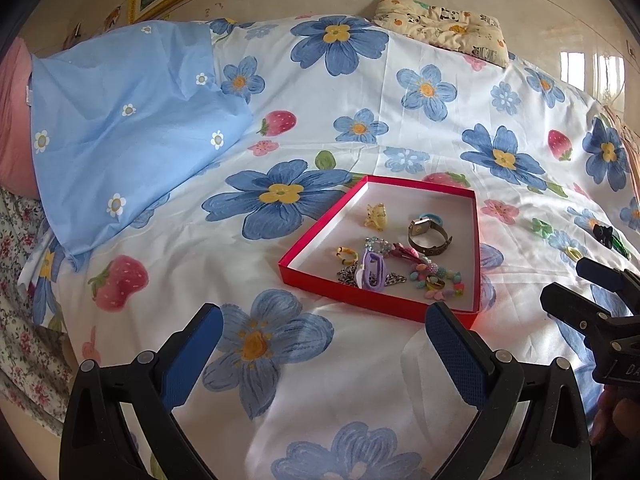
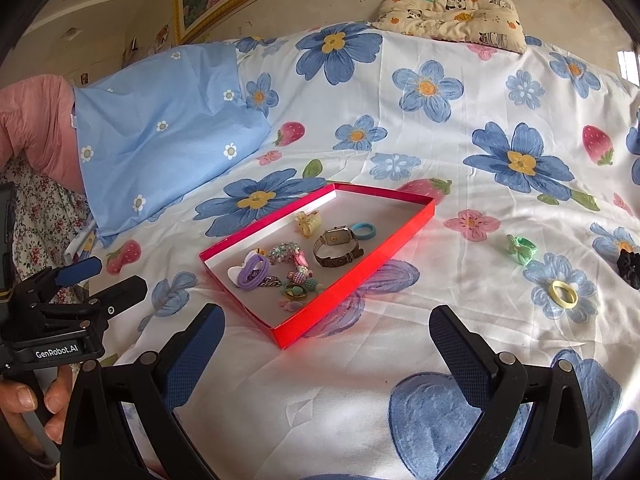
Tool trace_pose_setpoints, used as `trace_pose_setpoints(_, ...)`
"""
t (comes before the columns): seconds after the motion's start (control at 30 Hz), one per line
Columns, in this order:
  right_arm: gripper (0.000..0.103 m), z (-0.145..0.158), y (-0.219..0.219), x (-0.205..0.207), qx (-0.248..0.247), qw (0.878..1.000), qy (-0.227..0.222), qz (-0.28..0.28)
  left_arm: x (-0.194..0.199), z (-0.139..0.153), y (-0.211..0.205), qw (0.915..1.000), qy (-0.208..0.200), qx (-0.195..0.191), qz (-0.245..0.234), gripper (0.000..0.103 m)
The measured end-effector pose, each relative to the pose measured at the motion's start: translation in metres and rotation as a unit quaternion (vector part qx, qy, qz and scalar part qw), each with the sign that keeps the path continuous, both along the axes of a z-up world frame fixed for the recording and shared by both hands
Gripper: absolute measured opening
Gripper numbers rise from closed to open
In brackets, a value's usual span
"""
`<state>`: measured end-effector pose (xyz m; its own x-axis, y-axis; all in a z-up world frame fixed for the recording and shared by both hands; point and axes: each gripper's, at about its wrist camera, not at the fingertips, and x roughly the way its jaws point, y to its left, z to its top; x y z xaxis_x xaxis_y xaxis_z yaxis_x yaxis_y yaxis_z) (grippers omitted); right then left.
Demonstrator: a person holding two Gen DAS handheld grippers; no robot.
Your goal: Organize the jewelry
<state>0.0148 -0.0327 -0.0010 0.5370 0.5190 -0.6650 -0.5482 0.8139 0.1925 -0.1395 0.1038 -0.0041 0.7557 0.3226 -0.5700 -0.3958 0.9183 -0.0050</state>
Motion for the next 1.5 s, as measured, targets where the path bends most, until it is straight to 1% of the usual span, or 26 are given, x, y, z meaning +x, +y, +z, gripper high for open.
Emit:
trace_pose_setpoints(0.37,0.103,0.0001,0.0009,-0.002,0.003,1.0,0.002,0.002,0.0019,-0.0018,0.0012,1.0,0.004,-0.006,-0.001,0.103)
trace_pose_setpoints(1.5,0.103,0.0011,0.0033,-0.0032,0.004,1.0,0.004,0.008,0.0053,-0.0055,-0.0025,0.9999,0.011,-0.002,-0.007,0.103)
